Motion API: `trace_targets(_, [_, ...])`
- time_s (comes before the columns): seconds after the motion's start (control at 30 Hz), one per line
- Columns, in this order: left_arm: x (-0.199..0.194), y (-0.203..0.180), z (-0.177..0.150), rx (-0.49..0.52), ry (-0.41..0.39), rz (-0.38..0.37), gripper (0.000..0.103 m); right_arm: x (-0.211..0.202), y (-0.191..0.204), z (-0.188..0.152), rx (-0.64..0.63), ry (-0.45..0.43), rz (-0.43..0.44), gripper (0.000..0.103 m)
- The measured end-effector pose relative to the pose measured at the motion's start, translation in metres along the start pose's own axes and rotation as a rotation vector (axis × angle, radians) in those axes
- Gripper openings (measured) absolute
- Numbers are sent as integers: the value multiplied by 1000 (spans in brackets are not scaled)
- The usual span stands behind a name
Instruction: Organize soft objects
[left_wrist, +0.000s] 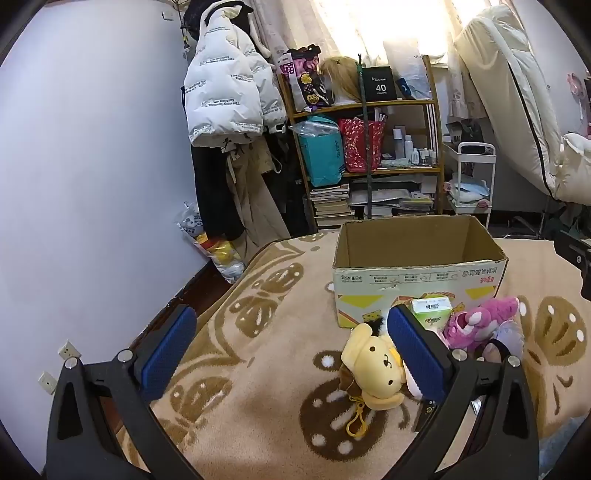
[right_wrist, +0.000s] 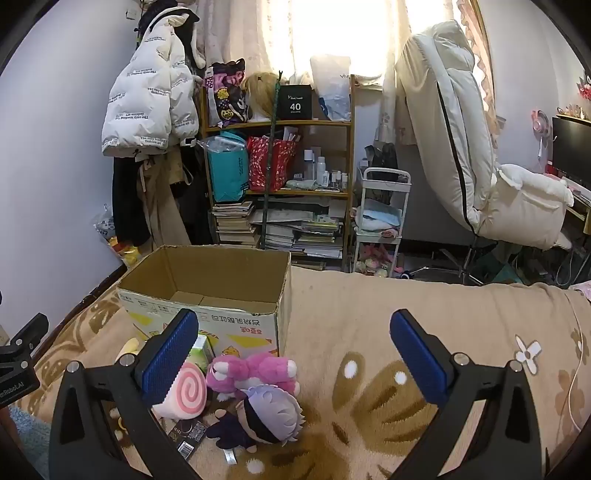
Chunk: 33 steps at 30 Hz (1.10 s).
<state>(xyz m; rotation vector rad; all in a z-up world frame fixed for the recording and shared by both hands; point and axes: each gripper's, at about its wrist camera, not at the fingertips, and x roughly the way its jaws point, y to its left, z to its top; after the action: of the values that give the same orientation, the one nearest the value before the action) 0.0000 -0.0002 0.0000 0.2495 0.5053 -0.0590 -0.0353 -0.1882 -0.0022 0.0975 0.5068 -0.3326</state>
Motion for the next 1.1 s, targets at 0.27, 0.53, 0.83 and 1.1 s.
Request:
trace_targets(0.27, [0, 3, -1, -9, 2, 8, 102, 0, -1, 0, -3, 4, 0, 103])
trace_targets(0.53, [1, 0, 0, 2, 2, -2, 102, 0, 1, 0, -10, 2, 0, 103])
trace_targets(0.83, [-1, -6, -5, 3, 6, -2, 102, 1, 1, 0, -10, 4, -1, 103])
trace_targets(1.1, [-1, -5, -7, 5, 8, -2, 102, 1, 1, -1, -11, 6, -2, 103])
